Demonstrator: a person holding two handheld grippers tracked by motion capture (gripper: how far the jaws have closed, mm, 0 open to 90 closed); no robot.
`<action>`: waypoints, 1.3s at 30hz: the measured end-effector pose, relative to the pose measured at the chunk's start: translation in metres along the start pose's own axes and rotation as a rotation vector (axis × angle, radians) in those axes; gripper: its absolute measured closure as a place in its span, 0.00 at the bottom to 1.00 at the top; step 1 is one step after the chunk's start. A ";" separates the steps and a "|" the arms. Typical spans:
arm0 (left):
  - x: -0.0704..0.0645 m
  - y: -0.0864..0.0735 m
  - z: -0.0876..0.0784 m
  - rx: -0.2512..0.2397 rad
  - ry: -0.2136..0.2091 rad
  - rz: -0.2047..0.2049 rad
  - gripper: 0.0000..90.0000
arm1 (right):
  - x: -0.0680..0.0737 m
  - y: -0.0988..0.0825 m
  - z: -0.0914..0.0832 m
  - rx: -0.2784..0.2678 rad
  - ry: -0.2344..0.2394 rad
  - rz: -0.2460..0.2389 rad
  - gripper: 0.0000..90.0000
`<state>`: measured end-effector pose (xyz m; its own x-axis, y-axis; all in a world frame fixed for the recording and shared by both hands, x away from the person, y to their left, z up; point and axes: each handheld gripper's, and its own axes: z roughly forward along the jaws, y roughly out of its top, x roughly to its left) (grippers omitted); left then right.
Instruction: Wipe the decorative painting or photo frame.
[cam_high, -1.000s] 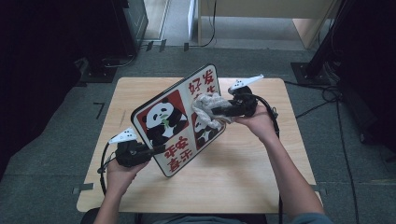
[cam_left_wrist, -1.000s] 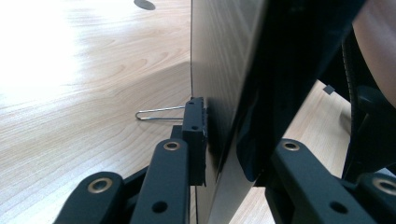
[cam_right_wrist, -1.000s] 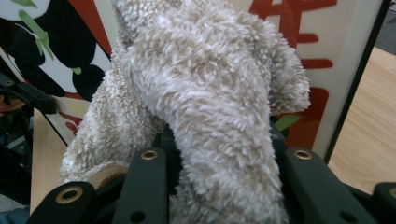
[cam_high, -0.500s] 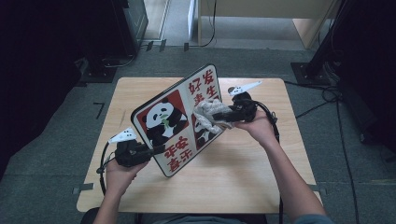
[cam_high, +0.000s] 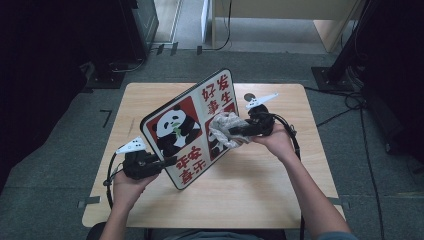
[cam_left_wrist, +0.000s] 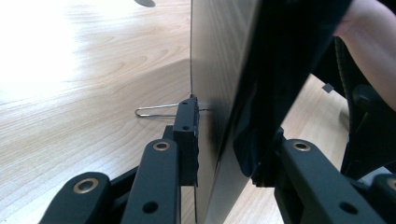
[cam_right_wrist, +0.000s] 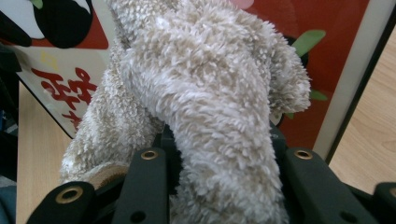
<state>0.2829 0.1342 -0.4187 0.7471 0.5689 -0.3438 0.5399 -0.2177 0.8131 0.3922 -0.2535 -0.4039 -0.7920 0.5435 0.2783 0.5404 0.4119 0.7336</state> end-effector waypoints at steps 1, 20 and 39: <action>0.000 0.000 0.000 0.000 -0.002 -0.001 0.77 | 0.000 -0.002 0.001 -0.001 0.001 0.002 0.73; 0.002 0.001 -0.002 -0.004 -0.017 0.000 0.75 | -0.005 -0.029 0.016 0.072 -0.011 0.020 0.72; 0.004 0.003 -0.001 -0.008 -0.033 0.000 0.77 | -0.011 -0.056 0.034 0.107 0.006 0.044 0.72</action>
<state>0.2871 0.1363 -0.4168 0.7598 0.5421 -0.3589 0.5367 -0.2115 0.8168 0.3800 -0.2580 -0.4688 -0.7683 0.5586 0.3126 0.6017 0.4638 0.6503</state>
